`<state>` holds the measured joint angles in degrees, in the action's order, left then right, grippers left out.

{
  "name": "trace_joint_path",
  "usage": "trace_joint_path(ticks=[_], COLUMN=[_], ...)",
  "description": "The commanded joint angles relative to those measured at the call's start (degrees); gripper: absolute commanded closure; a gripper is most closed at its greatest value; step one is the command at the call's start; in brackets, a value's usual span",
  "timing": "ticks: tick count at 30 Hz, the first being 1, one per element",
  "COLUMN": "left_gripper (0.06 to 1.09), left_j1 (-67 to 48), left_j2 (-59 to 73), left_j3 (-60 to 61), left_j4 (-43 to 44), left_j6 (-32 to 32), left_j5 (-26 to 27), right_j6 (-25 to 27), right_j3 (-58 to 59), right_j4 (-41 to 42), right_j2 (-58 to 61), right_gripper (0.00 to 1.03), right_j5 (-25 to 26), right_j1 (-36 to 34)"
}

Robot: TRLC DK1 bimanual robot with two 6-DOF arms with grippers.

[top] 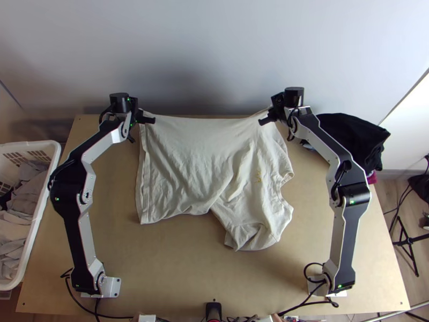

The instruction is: Fold the t-shirt

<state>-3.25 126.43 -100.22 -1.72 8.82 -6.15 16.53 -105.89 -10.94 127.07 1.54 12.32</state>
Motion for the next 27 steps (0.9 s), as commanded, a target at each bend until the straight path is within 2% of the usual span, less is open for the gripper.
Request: trace_joint_path(ticks=[1, 2, 4, 7, 8, 10, 16, 22, 27], left_gripper=[1.04, 1.02, 0.89, 0.36, 0.26, 0.12, 0.12, 0.12, 0.12], left_j1=[0.0, 0.0, 0.1, 0.3, 0.3, 0.3, 0.2, -0.3, -1.9], left_j2=[1.1, 0.7, -0.1, -2.4, -3.5, -5.5, -15.9, -29.0, -38.8], left_j3=[-0.1, 0.1, 0.3, 0.4, 0.4, 0.5, 4.6, 19.7, 30.8], left_j4=[-2.9, -3.8, -5.6, -9.2, -10.6, -13.6, -24.3, -26.1, -33.1], left_j6=[-1.2, -1.9, -2.8, -4.6, -5.0, -5.5, -6.0, -5.7, -4.2], left_j5=[0.2, 0.4, 1.5, 4.3, 5.0, 6.2, 11.6, 13.8, 14.2], right_j6=[-0.3, -0.5, -1.1, -3.6, -4.3, -5.4, -9.0, -9.5, -9.7], right_j3=[-0.9, -0.9, -0.9, -1.6, -1.6, -1.1, 3.4, 14.0, 25.5], right_j4=[0.0, -0.1, -0.3, -2.5, -3.4, -4.9, -9.9, -13.1, -13.5], right_j2=[1.7, 1.6, 1.3, 0.5, -0.1, -1.6, -10.9, -22.0, -32.8], right_gripper=[0.85, 0.75, 0.56, 0.17, 0.06, 0.03, 0.03, 0.03, 0.03], right_j5=[0.4, 0.4, 0.4, 0.4, 0.4, 0.4, -0.2, -1.5, -1.8], right_j1=[0.4, 0.4, 0.4, 0.4, 0.4, 0.3, -0.1, 0.1, 1.5])
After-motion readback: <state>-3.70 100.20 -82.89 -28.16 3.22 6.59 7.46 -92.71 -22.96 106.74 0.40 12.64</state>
